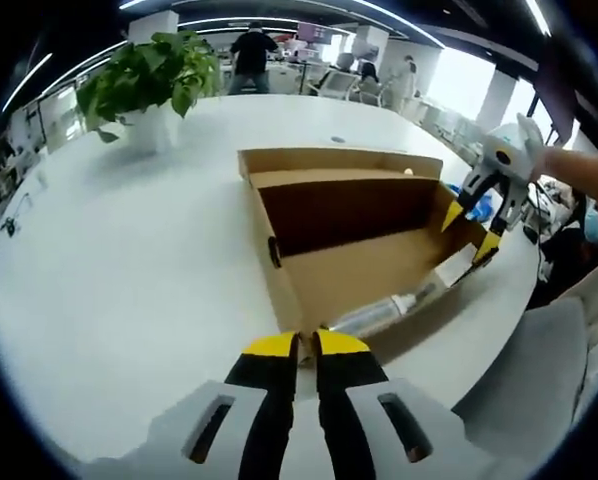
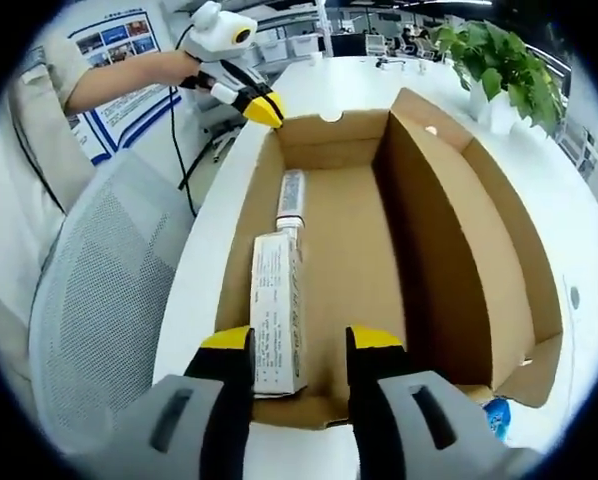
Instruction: Operate the shoe box by opening the lid, removing the specified soft item, and placing it in the target area until the item is outside and the box remains undamaged.
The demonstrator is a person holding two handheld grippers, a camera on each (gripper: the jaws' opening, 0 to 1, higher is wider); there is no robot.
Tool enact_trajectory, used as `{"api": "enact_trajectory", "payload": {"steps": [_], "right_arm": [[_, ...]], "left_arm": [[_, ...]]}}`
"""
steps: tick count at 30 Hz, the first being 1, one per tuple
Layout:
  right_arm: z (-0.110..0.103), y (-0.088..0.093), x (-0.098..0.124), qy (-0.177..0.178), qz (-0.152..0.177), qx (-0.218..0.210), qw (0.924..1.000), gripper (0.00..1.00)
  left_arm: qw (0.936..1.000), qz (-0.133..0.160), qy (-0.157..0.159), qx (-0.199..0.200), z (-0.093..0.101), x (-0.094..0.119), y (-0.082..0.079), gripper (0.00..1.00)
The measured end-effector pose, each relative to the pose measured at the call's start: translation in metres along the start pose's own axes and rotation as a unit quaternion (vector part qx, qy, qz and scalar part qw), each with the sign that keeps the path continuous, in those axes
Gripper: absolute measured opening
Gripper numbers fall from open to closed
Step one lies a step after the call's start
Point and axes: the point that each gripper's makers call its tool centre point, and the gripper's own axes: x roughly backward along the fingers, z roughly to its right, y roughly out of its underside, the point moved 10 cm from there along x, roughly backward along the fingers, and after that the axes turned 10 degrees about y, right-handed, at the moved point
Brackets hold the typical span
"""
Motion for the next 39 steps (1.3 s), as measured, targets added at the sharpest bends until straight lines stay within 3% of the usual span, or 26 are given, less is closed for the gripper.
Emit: {"api": "enact_trajectory", "payload": {"steps": [7, 16, 24, 39], "right_arm": [[-0.001, 0.0, 0.004, -0.002, 0.003, 0.001, 1.0, 0.31], [-0.011, -0.002, -0.006, -0.017, -0.005, 0.016, 0.9997, 0.29], [-0.015, -0.002, -0.008, -0.015, -0.008, 0.037, 0.9992, 0.16], [-0.015, -0.009, 0.001, 0.013, 0.007, 0.032, 0.9994, 0.15]], "left_arm": [[1.0, -0.003, -0.001, -0.003, 0.0, 0.0, -0.001, 0.04], [1.0, -0.004, -0.002, -0.002, 0.0, 0.0, 0.0, 0.04], [1.0, -0.004, -0.002, 0.0, 0.0, 0.001, 0.001, 0.04], [1.0, -0.003, -0.004, -0.003, 0.001, 0.001, 0.001, 0.04]]}}
